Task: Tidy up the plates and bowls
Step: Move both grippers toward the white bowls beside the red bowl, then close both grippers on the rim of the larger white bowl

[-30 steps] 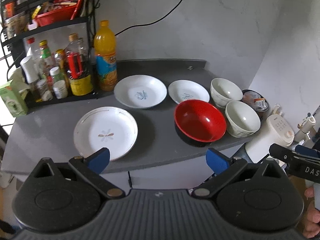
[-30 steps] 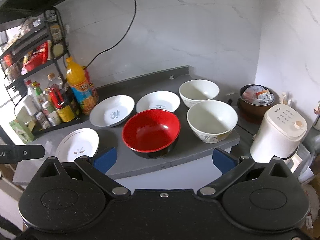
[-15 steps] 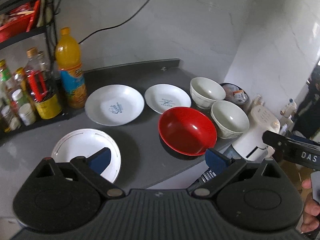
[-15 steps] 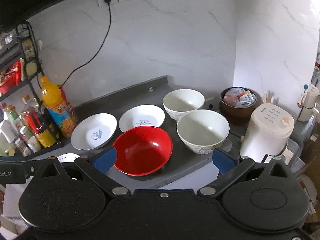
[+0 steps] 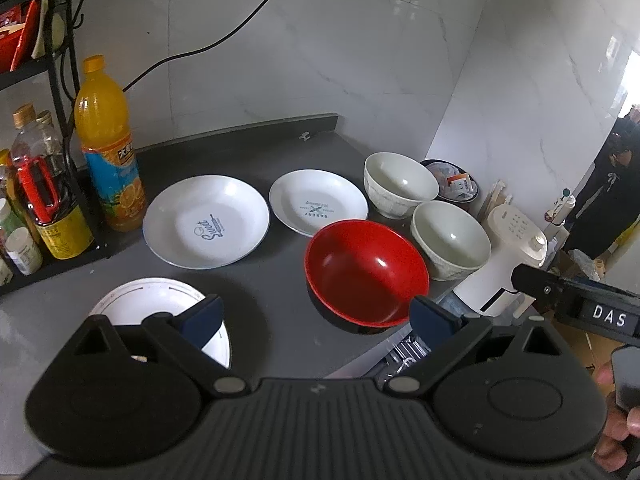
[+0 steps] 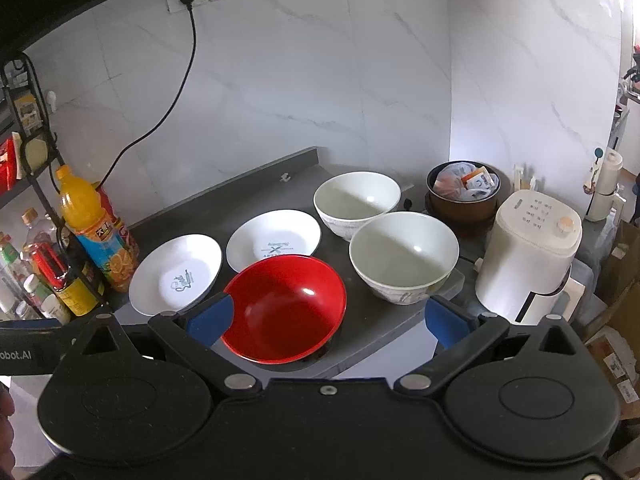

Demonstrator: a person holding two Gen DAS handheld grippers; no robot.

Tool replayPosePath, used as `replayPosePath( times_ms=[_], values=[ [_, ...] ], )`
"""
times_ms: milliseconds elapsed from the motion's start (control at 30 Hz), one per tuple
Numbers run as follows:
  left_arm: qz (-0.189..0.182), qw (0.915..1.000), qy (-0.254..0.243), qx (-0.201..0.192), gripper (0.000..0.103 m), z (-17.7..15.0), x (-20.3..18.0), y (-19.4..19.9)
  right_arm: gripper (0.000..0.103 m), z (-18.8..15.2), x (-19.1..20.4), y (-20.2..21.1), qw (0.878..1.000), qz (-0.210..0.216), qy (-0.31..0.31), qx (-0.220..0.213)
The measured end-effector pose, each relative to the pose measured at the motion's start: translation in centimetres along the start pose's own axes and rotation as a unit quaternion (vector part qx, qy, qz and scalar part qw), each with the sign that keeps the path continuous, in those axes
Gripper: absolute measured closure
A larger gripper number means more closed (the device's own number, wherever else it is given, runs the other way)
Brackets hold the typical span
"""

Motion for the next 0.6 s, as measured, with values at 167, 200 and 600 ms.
replayPosePath(
  times_ms=[167, 200, 600],
  values=[
    [-0.003, 1.0000, 0.000, 0.003, 0.005, 0.8, -0.3, -1.3, 0.001, 0.7, -0.8, -1.2, 1.000, -0.004, -0.008, 0.003],
    [-0.003, 1.0000, -0.002, 0.005, 0.006, 1.0, -0.5, -1.7, 0.001, 0.8, -1.1, -1.5, 1.000, -0.005, -0.009, 0.003],
    [-0.008, 0.9996, -0.004, 0.026, 0.020, 5.1, -3.9, -8.3, 0.016, 4.1, -6.4, -8.0, 0.998, -0.005, -0.036, 0.044]
  ],
)
Point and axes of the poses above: each gripper's, at about its wrist camera, not at the fingertips, and y roughly against the way its jaws point, x to its left, z to its top, the point moved 1 cm from there along -y, roughly the way its jaws point, and after that the axes turned 15 degrees about -y, right-handed, at the moved point
